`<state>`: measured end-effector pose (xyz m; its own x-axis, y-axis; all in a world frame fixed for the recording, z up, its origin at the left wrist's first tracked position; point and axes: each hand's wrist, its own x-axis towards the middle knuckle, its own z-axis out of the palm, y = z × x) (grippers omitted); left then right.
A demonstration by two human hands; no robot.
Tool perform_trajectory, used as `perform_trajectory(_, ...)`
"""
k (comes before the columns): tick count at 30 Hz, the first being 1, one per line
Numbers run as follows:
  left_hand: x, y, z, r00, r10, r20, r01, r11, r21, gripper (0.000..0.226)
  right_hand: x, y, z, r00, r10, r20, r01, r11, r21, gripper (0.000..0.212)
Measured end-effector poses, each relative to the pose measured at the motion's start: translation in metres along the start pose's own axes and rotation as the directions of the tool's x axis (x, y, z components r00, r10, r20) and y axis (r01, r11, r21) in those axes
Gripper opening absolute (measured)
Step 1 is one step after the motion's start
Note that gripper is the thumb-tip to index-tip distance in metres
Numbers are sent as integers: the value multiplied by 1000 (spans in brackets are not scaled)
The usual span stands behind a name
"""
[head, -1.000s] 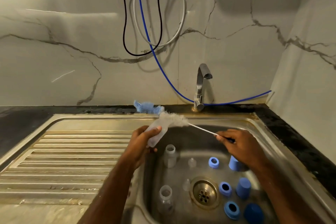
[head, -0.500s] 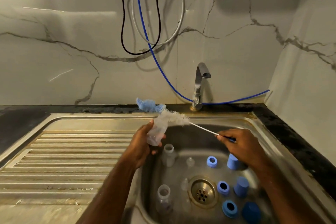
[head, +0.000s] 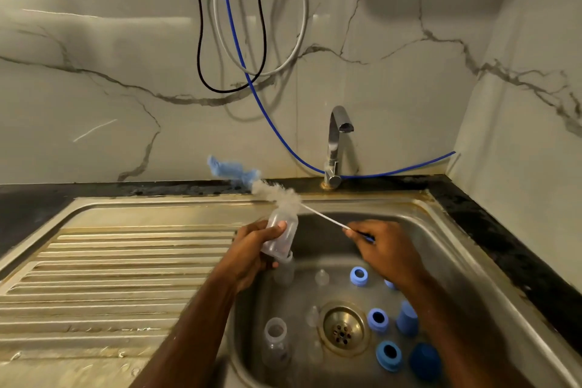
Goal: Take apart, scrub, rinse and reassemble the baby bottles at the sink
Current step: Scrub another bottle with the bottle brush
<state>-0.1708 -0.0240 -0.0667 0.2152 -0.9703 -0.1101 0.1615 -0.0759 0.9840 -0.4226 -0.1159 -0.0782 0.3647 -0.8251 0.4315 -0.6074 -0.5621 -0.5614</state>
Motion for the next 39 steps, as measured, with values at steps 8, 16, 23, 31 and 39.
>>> perform_trajectory(8, 5, 7, -20, 995, -28, -91, 12, 984, -177, 27, 0, 16, -17, 998, 50, -24, -49, 999, 21, 20)
perform_trajectory(16, 3, -3, 3, 1000, -10, 12, 11, 996, -90, 48, 2, -10, 6, 998, -47, 45, 47, 999, 15, 26)
perform_trajectory(23, 0, 5, -12, 1000, 3, -9, -5, 992, -128, 60, -1, 23, -21, 987, 91, 136, -98, 994, 41, 11)
perform_trajectory(31, -4, 8, -2, 997, -70, 13, 71, 964, -255, 54, 3, 7, -7, 996, 19, 85, -27, 995, 91, 15)
perform_trajectory(39, -3, 3, 10, 996, -53, 66, 66, 976, -208, 67, 0, -5, 2, 991, -8, 135, -10, 991, 136, 20)
